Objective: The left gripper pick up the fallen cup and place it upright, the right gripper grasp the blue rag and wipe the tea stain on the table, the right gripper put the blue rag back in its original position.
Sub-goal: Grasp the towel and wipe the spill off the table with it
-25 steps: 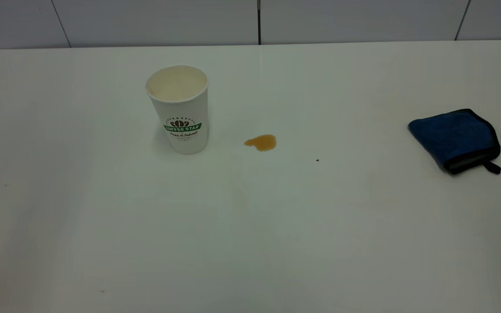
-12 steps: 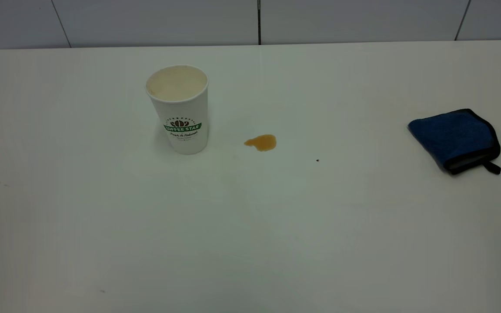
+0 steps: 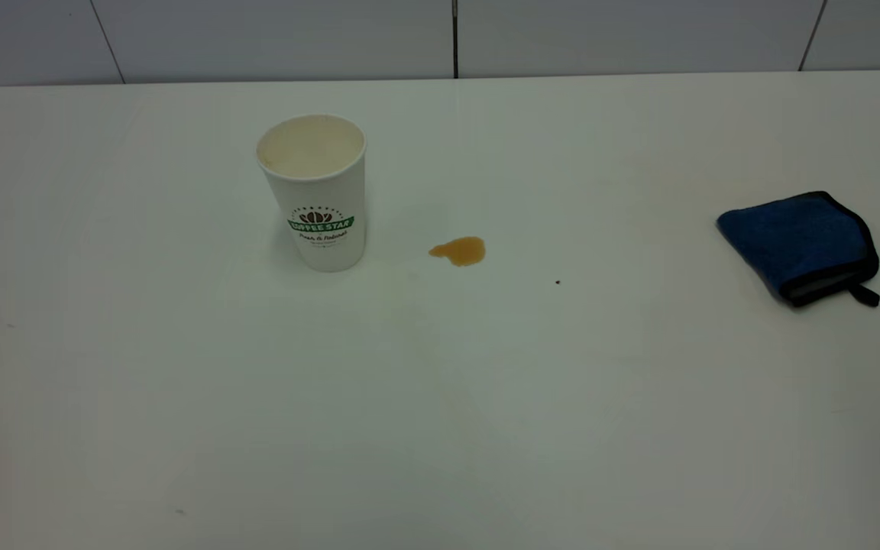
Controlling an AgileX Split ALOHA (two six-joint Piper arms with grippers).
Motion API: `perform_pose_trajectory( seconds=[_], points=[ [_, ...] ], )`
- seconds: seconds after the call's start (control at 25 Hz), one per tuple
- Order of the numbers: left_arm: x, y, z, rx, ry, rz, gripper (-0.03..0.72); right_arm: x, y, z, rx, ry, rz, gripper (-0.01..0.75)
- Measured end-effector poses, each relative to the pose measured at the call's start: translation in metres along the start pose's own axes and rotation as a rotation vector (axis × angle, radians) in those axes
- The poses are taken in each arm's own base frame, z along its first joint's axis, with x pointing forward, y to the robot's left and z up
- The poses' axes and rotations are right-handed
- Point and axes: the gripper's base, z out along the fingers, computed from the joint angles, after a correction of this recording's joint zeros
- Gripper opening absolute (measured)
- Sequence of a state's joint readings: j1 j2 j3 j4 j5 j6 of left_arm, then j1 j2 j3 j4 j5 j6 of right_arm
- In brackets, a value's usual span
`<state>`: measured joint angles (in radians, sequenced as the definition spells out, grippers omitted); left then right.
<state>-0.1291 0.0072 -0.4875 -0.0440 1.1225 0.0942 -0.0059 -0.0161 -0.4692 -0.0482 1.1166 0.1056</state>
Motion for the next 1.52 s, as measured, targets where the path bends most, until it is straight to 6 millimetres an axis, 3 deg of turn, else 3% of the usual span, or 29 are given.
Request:
perform_pose_trajectory(
  seconds=[0.72,0.96,1.16,1.32,1.52],
  points=[
    [0.003,-0.002,-0.002,-0.067,-0.011,-0.053,0.583,0.0,0.0,0.0,-0.002,0.0,0.001,0.534],
    [0.003,-0.002,-0.002,-0.067,-0.011,-0.053,0.583,-0.009,0.012,0.003,-0.125,0.006,-0.04,0.546],
    [0.003,-0.002,-0.002,-0.067,-0.01,-0.053,0.583,-0.048,0.023,0.045,-0.184,0.03,-0.054,0.646],
    [0.003,-0.002,-0.002,-0.067,-0.01,-0.053,0.583,-0.07,0.029,0.103,-0.197,0.119,-0.097,0.662],
    [0.003,-0.002,-0.002,-0.067,-0.009,-0.053,0.583,-0.078,0.034,0.186,-0.213,0.258,-0.173,0.645]
  ],
)
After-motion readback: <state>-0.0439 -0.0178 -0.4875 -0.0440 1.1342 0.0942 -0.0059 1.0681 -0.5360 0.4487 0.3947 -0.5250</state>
